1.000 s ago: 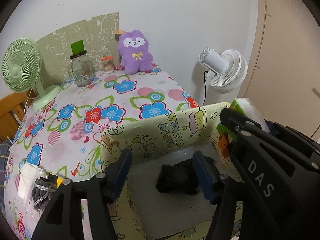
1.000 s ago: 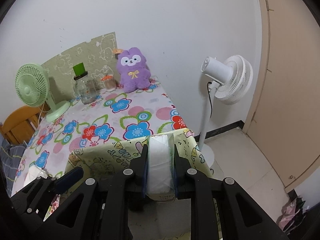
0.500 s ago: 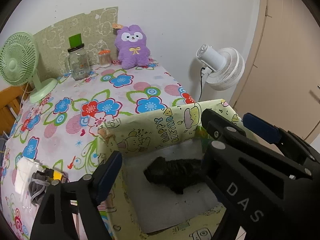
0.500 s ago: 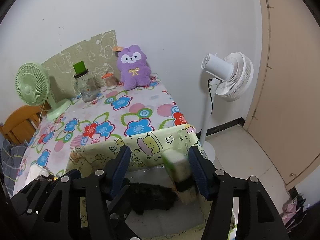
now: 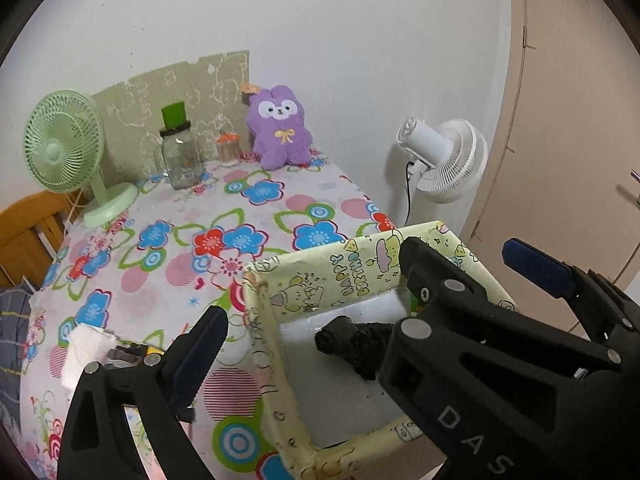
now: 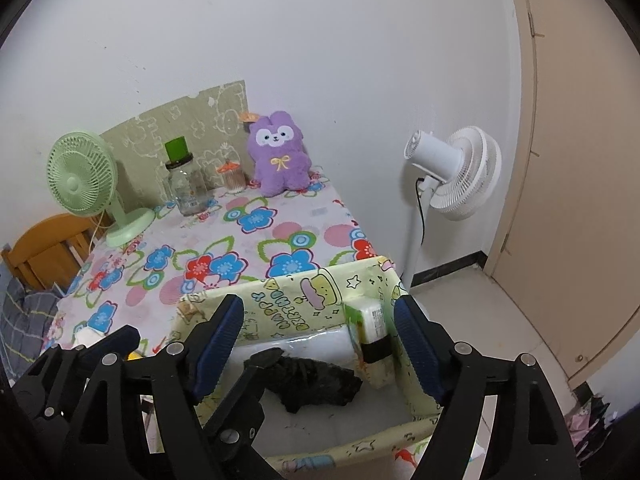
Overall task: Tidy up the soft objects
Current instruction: 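Lower the tissue pack into the paper box and open the right gripper, then move both grippers back over the remaining items on the table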
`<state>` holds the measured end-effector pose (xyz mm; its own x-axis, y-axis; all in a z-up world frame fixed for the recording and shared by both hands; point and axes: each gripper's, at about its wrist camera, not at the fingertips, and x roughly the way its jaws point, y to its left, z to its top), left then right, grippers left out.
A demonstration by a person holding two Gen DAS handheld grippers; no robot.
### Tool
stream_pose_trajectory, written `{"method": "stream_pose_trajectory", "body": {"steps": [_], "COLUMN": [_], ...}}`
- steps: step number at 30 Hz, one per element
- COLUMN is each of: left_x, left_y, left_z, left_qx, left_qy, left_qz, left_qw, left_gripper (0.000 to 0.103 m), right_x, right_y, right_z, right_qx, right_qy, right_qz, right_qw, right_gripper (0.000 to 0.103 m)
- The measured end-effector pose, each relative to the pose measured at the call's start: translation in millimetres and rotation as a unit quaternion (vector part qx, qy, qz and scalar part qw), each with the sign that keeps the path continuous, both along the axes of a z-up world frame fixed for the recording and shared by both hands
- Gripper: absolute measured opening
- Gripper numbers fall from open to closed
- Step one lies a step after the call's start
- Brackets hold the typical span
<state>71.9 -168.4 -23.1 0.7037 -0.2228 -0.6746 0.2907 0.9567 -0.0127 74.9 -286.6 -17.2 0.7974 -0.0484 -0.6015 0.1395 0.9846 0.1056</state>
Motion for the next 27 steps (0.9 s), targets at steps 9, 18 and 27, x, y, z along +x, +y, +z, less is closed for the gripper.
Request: {"method": "stream_pose_trajectory", "body": {"steps": [9, 18, 27], "left_x": [-15, -29, -43], "left_y": [16, 36, 58], "left_z": [16, 29, 41], "left_qx": [-0.007, -0.011, -0.009], "left_qy": [-0.021, -0.042, -0.066], "left_qz": [0.005, 0.013, 0.017], "left_qw": [0.9997, 0.999, 0.9977], "left_gripper": [0.1, 0.101, 0.101], "right_x": [-18, -33, -46], "right_y": [15, 33, 54], "right_z": [17, 32, 44], "right_qx": [-0.007, -0.011, -0.012], "right_qy": [-0.023, -0.044, -0.063], "right_qz": [0.005, 0.013, 0.023], "right_qw": [1.0, 0.999, 0.998], "right_gripper": [0.085, 0.09, 0.094]}}
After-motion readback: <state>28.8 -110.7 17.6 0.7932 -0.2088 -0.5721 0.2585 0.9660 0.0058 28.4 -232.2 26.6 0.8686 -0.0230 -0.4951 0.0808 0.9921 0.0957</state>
